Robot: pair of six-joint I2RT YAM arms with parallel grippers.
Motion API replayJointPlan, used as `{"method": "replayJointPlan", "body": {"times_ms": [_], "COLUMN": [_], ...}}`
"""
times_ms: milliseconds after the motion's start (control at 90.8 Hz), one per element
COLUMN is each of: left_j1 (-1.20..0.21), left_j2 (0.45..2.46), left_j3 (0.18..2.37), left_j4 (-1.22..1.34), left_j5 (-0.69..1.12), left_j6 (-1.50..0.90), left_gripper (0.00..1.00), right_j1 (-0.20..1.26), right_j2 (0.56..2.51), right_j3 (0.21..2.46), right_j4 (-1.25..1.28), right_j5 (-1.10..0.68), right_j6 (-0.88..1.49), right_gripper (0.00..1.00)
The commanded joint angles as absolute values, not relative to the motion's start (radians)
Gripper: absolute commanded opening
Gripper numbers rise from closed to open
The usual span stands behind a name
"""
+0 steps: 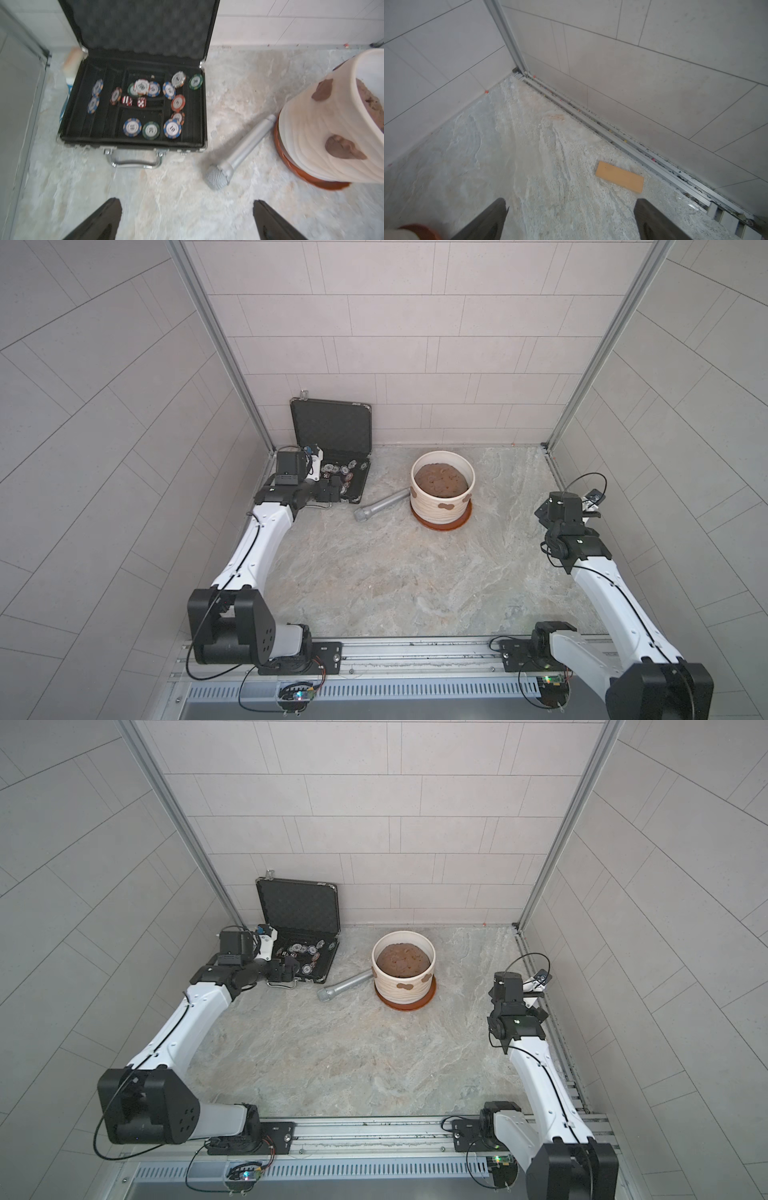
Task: Scrub the dried mud off the ceramic pot
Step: Adjust the distractor at the center of the board.
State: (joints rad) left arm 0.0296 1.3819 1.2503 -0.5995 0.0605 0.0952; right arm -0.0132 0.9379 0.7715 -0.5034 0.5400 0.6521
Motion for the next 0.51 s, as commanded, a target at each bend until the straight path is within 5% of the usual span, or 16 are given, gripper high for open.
{"method": "replayJointPlan", "body": {"times_ms": [0,253,495], "left_j1": [0.117,0.228,0.318], "left_j2": [1.425,1.666,1.923], "left_j3": [1.399,1.682,1.927], "left_j4": [-0.94,-1.093,-1.09], "left_j5": [0.093,0.047,-0.002], "left_j6": [0.112,0.196,0.289], "left_gripper": [1.0,1.0,1.0], "right_j1": [0.015,0.531,1.079], "right_j2": [0.843,0.838,1.119], "right_j3": [0.828,0.967,1.113], "right_j4": [-0.623,-0.712,-0.541], "right_j5": [0.356,0.328,0.432], "right_j6": [0.541,0.439,0.395], "right_gripper": [1.0,1.0,1.0]}}
